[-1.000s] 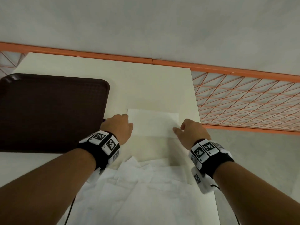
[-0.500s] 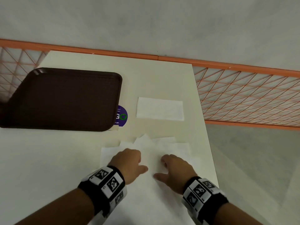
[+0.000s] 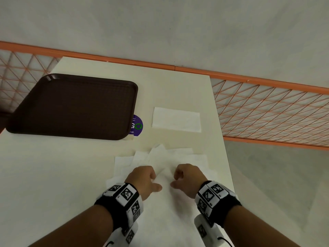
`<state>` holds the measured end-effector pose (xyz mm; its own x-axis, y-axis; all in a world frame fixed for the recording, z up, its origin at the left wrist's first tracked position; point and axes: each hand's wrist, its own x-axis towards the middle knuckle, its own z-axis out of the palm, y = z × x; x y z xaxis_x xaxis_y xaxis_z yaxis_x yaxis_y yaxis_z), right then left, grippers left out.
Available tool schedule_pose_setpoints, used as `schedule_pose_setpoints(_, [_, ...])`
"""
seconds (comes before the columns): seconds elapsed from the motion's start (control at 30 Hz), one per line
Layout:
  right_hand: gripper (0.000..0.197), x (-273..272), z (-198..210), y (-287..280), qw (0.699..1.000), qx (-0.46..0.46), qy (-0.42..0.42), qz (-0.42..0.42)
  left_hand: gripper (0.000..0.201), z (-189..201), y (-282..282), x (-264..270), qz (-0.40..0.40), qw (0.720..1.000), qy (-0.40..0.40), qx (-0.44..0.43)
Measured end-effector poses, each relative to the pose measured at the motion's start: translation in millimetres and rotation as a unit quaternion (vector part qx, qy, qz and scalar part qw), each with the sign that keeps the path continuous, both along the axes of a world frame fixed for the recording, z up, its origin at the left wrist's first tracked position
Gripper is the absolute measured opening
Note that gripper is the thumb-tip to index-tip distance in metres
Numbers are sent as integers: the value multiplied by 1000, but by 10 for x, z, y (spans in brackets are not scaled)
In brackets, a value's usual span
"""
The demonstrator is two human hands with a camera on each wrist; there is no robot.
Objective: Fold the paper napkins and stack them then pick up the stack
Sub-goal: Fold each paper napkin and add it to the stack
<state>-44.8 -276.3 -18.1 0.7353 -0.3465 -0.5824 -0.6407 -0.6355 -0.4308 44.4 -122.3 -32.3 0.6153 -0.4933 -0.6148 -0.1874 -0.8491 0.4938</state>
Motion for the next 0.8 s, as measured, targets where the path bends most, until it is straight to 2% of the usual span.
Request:
schedule_pose_setpoints(0.1, [27,-30,46,23,999,25,-17,-15,35,-5,21,20,14,999,30,-34])
schedule_pose_setpoints(0.2, [35,-57,186,25,995,90,-45,-21,20,-15,36,35,7,998,28,-54])
schedule_pose_setpoints(0.23, [35,-61,251,19,992,107,-62,-14,28,-18,60,39,7,997,35,-62])
schedule_pose_setpoints(0.3, [26,-65,382,-16,987,122,-101,-12,32,-12,117,59,-3,995,62,-77])
schedule_pose_setpoints(0.37, [15,-73,485,-70,977,151,-140,-59,15,33,183,90,-4,987,114,-113])
schedule_pose_setpoints(0.43, [8,-80,546,-121,962,177,-168,-121,8,102,236,106,14,975,152,-160])
schedule_pose_setpoints(0.53, [28,-128,534,-213,960,169,-157,-159,16,215,278,118,58,949,215,-223])
schedule_pose_setpoints(0.6, [41,-227,500,-279,965,168,-122,-162,22,265,326,125,76,938,228,-252])
schedule_pose_setpoints(0.67, [40,-381,477,-327,960,198,-99,-170,25,282,364,136,100,928,231,-275])
schedule_pose_setpoints(0.7, [34,-470,463,-338,951,230,-99,-183,25,293,376,133,114,924,230,-283])
schedule_pose_setpoints(0.8, [14,-685,460,-285,895,350,-106,-257,27,294,408,125,153,911,239,-298])
